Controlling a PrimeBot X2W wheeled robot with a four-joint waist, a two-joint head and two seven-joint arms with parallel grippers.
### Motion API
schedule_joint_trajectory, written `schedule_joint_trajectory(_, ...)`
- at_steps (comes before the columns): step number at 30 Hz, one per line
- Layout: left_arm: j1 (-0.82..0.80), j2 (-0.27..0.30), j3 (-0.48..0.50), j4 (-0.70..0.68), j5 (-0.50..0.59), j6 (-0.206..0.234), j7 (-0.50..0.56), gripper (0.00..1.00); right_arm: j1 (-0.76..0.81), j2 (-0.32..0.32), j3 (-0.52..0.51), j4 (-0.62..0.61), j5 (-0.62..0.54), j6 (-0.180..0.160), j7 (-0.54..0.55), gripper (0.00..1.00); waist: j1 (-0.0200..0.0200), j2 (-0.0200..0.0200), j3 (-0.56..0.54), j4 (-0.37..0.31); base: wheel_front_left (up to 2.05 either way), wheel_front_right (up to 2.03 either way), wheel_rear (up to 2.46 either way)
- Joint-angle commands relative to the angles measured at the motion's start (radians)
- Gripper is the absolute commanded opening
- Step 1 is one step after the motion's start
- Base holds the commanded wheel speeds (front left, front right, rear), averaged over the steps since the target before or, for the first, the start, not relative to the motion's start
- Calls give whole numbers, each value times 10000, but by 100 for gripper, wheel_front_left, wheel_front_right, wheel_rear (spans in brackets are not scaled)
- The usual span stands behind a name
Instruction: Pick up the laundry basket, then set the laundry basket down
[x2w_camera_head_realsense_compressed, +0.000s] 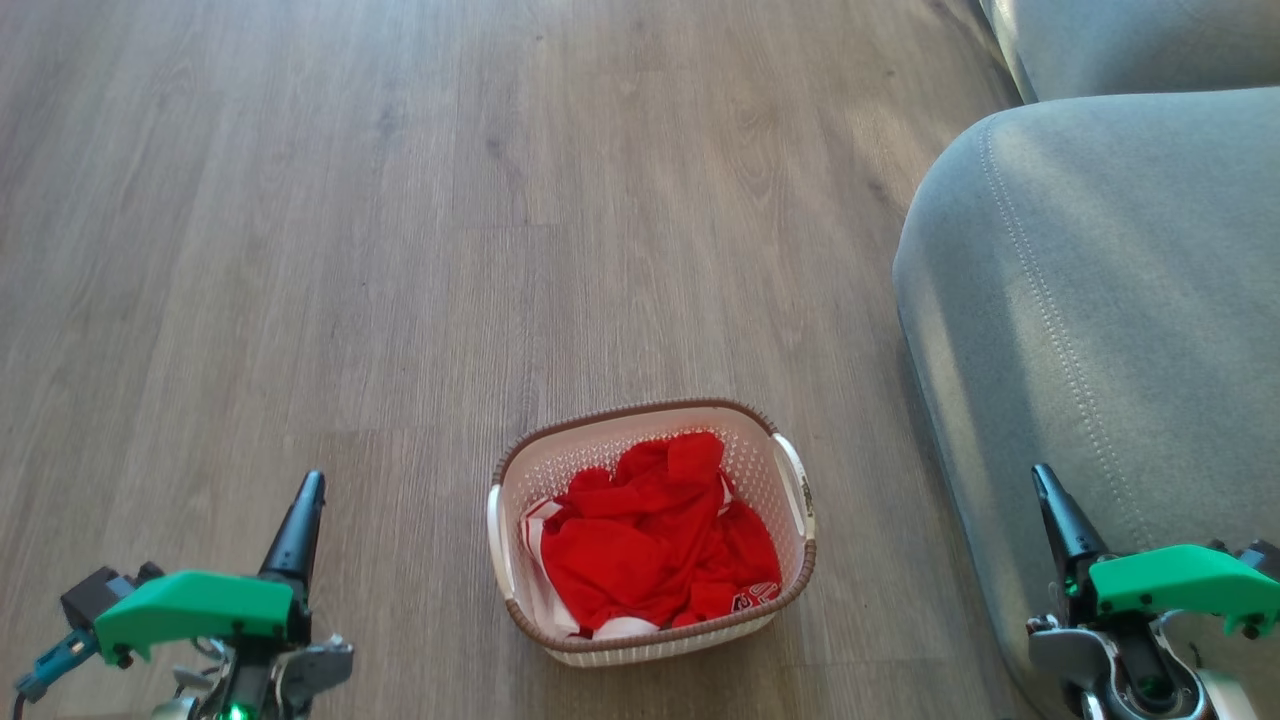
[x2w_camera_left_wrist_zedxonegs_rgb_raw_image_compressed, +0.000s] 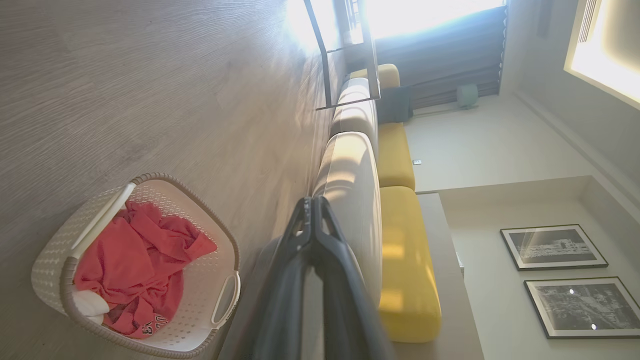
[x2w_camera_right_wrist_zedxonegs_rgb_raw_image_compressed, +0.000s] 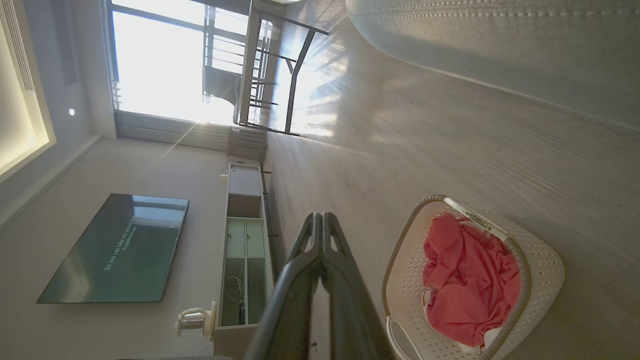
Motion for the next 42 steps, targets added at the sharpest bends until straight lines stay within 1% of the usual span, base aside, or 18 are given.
schedule_joint_trajectory(1, -662, 51, 451, -261, -242, -118, 93, 0, -568, -229, 121, -297, 279, -11, 87, 0, 0, 0, -2, -2, 0, 0, 0)
schedule_joint_trajectory(17, -911, -187, 958, 50, -1892, -467, 426, 0, -670, -229, -45, -161, 2098, -16, 397, 0, 0, 0, -26, -34, 0, 0, 0)
schedule_joint_trajectory(20, -937, -212, 1011, 82, -2058, -502, 461, 0, -681, -228, -63, -147, 2281, -17, 429, 0, 0, 0, -29, -37, 0, 0, 0)
schedule_joint_trajectory(42, -942, -262, 1082, 84, -1999, -502, 518, 0, -686, -186, -122, -143, 2232, -17, 477, 0, 0, 0, -29, -37, 0, 0, 0)
